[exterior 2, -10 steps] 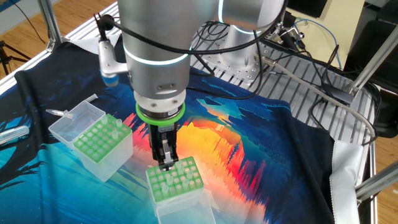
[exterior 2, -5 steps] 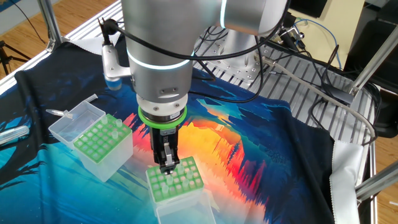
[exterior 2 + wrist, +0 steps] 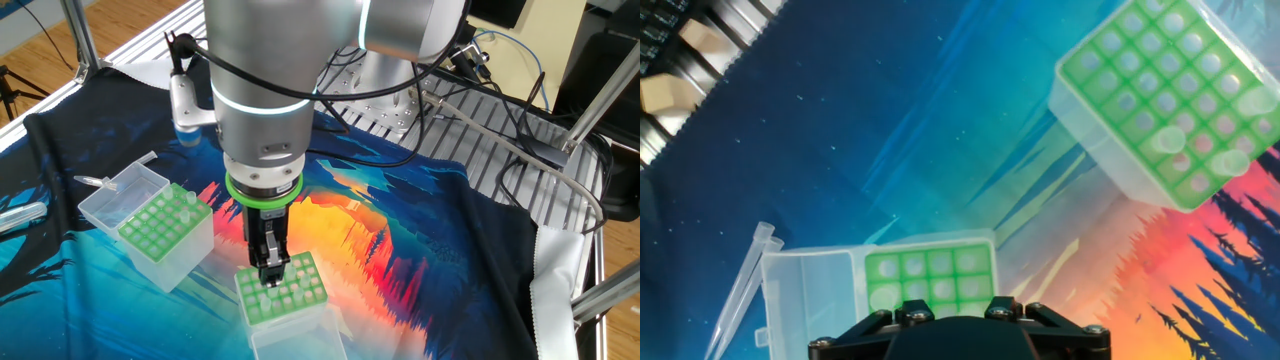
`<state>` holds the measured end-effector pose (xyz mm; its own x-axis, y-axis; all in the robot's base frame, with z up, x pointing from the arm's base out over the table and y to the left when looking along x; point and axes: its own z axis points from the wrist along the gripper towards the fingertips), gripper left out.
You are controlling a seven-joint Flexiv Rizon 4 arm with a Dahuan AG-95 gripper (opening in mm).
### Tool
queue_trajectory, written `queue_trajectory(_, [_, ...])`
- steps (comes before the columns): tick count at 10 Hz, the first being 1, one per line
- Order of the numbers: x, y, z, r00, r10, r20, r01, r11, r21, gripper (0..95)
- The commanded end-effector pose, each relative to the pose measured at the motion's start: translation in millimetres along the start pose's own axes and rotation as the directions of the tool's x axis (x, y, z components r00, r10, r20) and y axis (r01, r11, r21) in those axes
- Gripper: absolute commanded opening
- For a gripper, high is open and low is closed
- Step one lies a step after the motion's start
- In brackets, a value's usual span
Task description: Transfer all large pipette tips from one holder to another
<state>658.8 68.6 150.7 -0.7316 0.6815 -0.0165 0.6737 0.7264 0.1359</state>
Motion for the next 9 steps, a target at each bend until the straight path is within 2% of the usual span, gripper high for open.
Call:
queue_trajectory(1, [-0.2,-1.1,1.6,1.0,-0.005,0.007,0.005,1.0,0.0,38.0])
queue_trajectory(3, [0.9,-2.2,2.2,1.0,-0.007,0.018,0.007,1.0,-0.006,38.0])
queue_trajectory(9, [3.3,-4.2,-0.1,1.0,0.003,0.015,-0.003,1.0,-0.01,38.0])
